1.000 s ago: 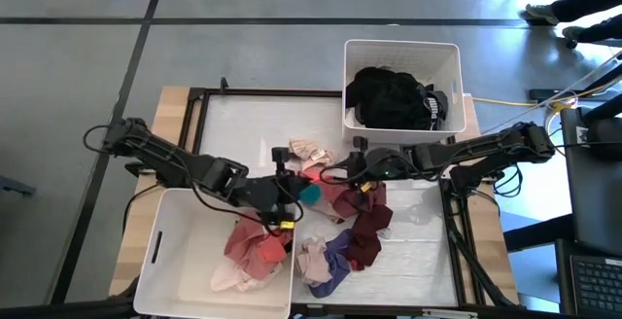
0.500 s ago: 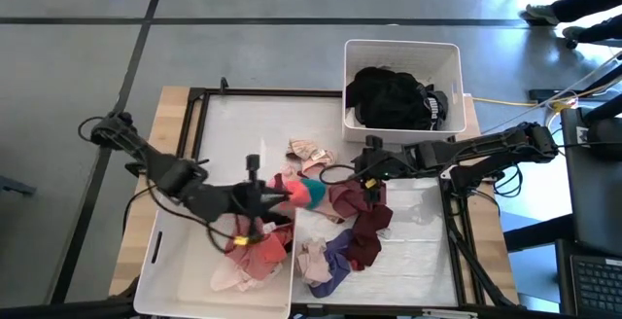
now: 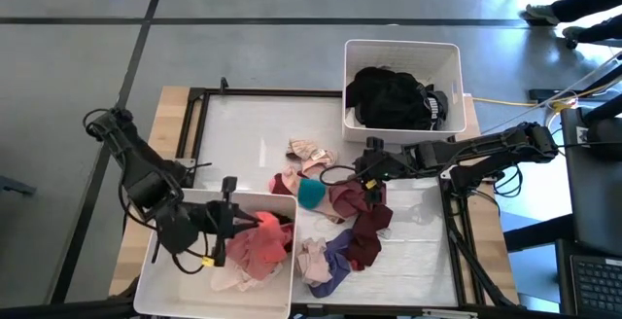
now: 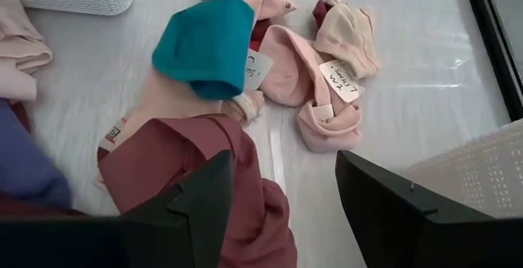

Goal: Sort clothes
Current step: Put the orange sock into the bottom white laundry bin

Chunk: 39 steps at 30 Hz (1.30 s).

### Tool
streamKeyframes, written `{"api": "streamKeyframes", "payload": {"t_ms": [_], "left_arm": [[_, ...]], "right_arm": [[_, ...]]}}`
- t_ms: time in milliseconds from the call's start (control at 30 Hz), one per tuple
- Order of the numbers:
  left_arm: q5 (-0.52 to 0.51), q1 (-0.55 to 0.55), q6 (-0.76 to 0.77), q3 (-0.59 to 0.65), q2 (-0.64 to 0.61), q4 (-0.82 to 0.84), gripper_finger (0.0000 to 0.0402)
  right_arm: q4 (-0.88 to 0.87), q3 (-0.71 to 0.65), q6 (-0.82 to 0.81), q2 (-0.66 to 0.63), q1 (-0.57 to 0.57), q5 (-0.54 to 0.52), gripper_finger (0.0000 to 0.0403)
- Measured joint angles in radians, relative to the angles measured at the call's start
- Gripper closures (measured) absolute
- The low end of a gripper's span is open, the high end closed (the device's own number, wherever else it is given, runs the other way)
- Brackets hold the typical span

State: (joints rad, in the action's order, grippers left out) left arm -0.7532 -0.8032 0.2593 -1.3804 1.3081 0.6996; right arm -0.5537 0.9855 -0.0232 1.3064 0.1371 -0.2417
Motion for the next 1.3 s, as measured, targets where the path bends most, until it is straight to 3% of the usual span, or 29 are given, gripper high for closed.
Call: {"api": "streamKeyframes", "payload": {"t_ms": [500,1133,1300], "left_arm": [[0.009,-0.074,0.519,0.001,0.048,0.371,0.0396],[0.014,-0.063,0.536,0.001,0.183,0.389,0.0395],[0.013,-0.042,0.601,0.001,0.184,0.391,0.0369]], "right_arm": [[-0.006,0.000,-0.002,0.000,0.000,0.026,0.0184],[0.094,0.000,0.011,0.000,0.000,0.103,0.0184],[0.128,0.001,0.013,0.000,0.000,0.102,0.0185]]}}
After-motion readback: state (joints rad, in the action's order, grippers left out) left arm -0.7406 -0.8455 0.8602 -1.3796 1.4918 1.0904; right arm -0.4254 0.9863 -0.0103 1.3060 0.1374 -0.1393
